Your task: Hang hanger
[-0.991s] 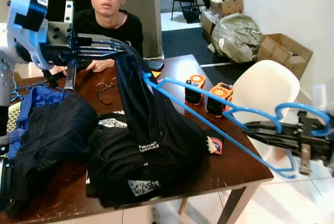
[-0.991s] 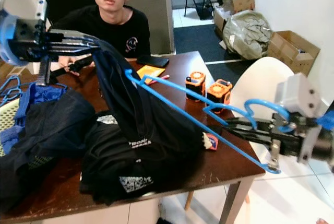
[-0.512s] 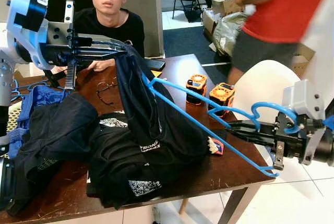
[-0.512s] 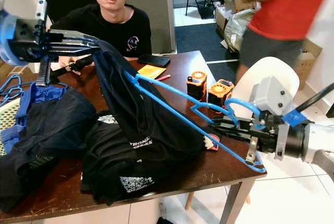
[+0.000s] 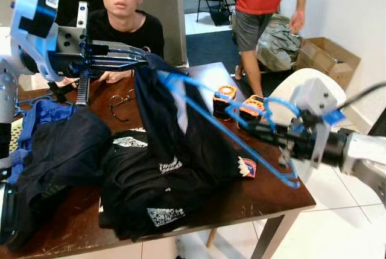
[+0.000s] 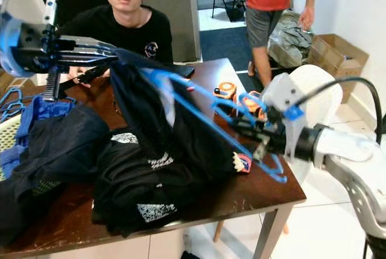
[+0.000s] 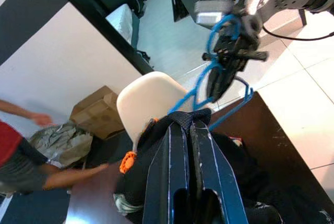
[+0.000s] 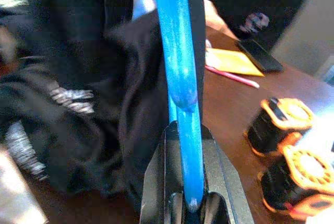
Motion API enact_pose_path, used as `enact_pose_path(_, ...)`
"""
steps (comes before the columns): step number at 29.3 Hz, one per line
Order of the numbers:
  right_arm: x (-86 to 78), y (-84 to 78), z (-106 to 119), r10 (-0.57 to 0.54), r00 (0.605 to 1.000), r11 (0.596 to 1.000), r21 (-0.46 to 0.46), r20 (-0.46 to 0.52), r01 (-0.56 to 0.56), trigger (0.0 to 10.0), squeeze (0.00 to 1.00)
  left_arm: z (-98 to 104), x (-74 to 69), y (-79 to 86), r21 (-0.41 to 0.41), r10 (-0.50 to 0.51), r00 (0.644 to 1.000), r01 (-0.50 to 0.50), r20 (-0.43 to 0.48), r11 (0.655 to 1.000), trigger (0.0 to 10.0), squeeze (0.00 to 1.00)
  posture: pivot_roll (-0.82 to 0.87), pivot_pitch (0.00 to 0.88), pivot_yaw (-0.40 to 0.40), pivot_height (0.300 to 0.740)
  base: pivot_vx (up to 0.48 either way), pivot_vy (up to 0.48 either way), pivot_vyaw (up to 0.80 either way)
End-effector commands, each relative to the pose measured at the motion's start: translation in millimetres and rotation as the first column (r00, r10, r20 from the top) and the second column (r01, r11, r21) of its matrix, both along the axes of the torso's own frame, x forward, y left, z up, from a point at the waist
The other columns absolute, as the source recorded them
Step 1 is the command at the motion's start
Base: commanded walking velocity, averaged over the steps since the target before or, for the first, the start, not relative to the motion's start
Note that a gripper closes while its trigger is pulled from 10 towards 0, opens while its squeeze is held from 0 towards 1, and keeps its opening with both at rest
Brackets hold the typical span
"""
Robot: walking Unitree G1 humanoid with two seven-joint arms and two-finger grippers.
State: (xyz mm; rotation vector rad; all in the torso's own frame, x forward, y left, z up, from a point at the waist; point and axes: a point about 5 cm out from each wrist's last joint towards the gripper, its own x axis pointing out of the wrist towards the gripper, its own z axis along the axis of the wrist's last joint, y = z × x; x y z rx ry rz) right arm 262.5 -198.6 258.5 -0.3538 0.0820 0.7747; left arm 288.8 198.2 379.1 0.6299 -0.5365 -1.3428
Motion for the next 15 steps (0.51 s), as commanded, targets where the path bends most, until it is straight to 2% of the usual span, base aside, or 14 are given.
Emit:
enact_pose_path(1, 5.4, -6.5, -2, -0.081, 0.997, 0.997, -0.006, -0.008, 0.081, 10.0, 0.00, 4, -2.5, 2.1, -0.004, -0.001, 1.000, 0.001, 0.016, 1.000, 3.4, 0.00, 0.03, 0.007, 0.101, 0.740, 0.000, 0.000, 0.00)
enact_pose_path(2, 8.3, -13.7, -2, -0.139, 0.990, 0.990, -0.002, -0.015, 0.139, 10.0, 0.00, 6, -2.3, 3.9, -0.007, 0.007, 1.000, -0.007, 0.022, 1.000, 3.4, 0.00, 0.03, 0.007, 0.101, 0.740, 0.000, 0.000, 0.00)
enact_pose_path(6, 7.5, -23.1, -6, -0.199, 0.979, 0.980, -0.031, -0.040, 0.198, 10.0, 0.00, 10, -2.3, 7.9, -0.012, 0.029, 0.999, -0.028, 0.040, 1.000, 3.3, 0.00, 0.02, 0.013, 0.104, 0.740, 0.000, 0.000, 0.00)
enact_pose_path(11, 4.5, -23.9, -12, -0.207, 0.976, 0.977, -0.074, -0.065, 0.202, 10.0, 0.00, 14, -2.7, 11.2, -0.021, 0.046, 0.997, -0.045, 0.054, 0.999, 3.3, 0.00, 0.02, 0.016, 0.106, 0.740, 0.000, 0.000, 0.00)
enact_pose_path(15, 2.5, -17.3, -21, -0.190, 0.977, 0.980, -0.082, -0.099, 0.182, 10.0, 0.00, 18, -3.6, 11.7, -0.050, 0.049, 0.997, -0.046, 0.063, 0.998, 3.3, 0.00, 0.03, 0.014, 0.110, 0.740, 0.000, 0.000, 0.00)
